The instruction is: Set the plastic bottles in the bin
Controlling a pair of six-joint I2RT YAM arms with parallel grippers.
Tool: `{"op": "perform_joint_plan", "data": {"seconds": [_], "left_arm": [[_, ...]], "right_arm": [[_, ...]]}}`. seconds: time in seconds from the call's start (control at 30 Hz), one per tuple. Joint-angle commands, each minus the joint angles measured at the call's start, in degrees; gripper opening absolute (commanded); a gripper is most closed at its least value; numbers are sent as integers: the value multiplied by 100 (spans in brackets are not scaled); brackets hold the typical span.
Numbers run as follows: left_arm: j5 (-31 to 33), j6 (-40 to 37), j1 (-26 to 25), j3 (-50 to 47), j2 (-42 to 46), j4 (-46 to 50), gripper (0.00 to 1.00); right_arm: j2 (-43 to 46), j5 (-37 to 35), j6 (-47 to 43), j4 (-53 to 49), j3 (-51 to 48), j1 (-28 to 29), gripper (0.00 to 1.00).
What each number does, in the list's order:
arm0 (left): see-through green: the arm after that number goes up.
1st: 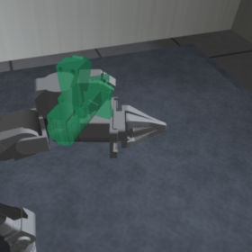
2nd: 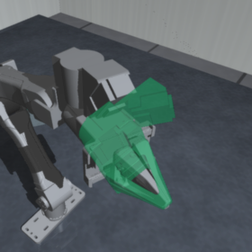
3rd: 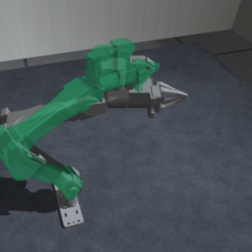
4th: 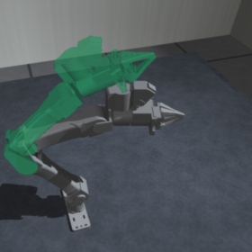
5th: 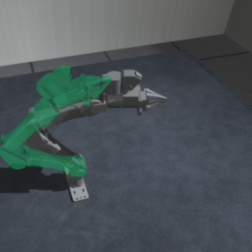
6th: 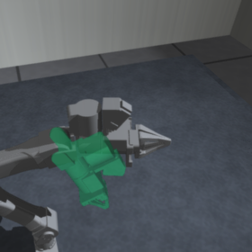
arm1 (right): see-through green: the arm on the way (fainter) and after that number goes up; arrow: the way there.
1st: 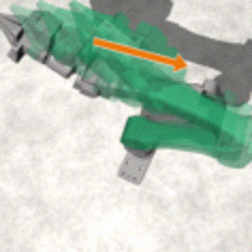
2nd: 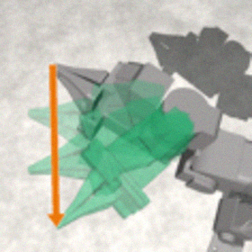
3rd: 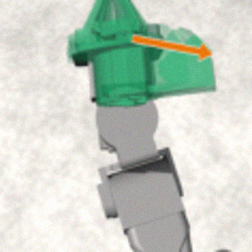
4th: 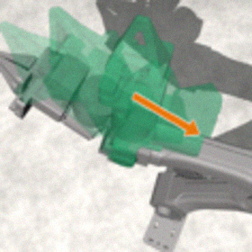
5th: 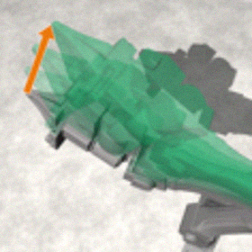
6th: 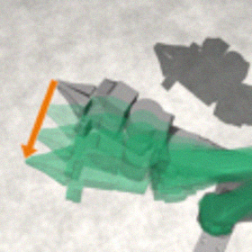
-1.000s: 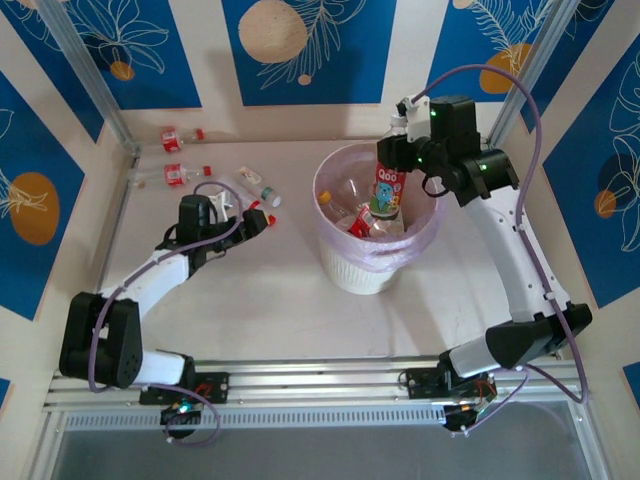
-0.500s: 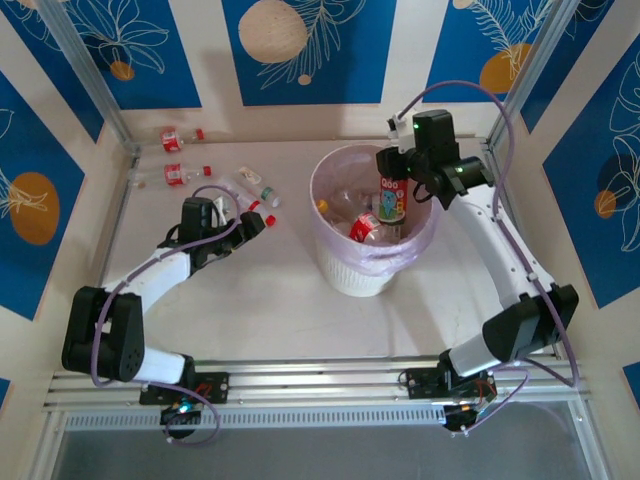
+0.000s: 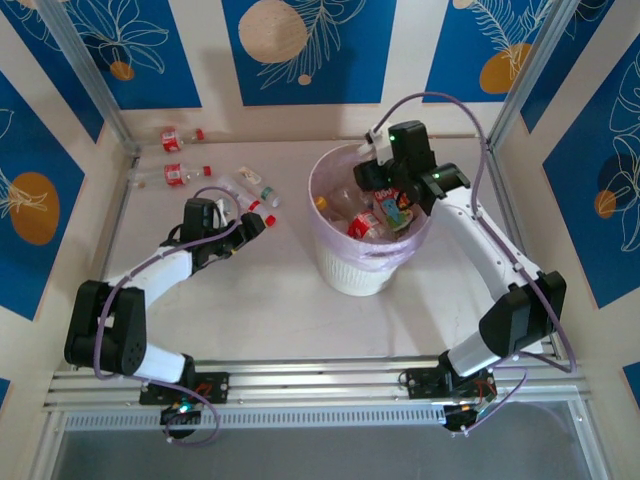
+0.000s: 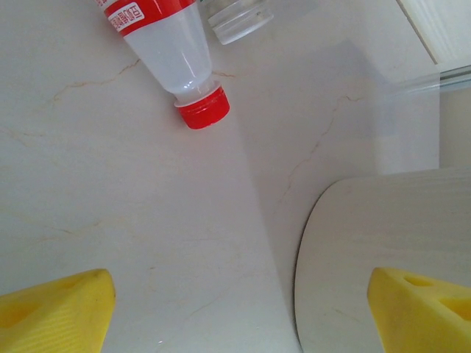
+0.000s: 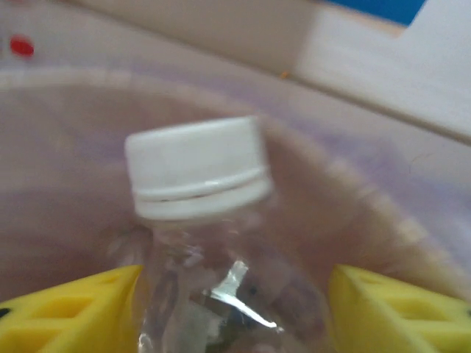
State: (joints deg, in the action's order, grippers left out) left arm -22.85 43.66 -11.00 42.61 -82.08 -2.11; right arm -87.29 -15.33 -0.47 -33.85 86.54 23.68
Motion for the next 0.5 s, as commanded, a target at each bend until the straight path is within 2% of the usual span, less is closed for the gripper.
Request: {"op": "perform_joint_plan", "data": {"seconds": [0.0, 0.13, 0.27, 0.37, 0.47], "left_arm": [[-88, 24, 37, 142, -79, -101, 89], [-83, 2, 37, 129, -105, -97, 90], [-96, -7, 35, 121, -129, -114, 90], [-85, -7, 32, 116, -141, -123, 90], [-88, 11, 32, 107, -160, -149, 90]], "right_arm": [[-43, 461, 226, -786, 108, 93, 75], [211, 582, 275, -1027, 510, 102, 81], [368, 527, 293, -1291, 890, 80, 82], [375, 544, 328, -1375, 963, 81, 80], [260, 658, 379, -1376, 897, 84, 72]]}}
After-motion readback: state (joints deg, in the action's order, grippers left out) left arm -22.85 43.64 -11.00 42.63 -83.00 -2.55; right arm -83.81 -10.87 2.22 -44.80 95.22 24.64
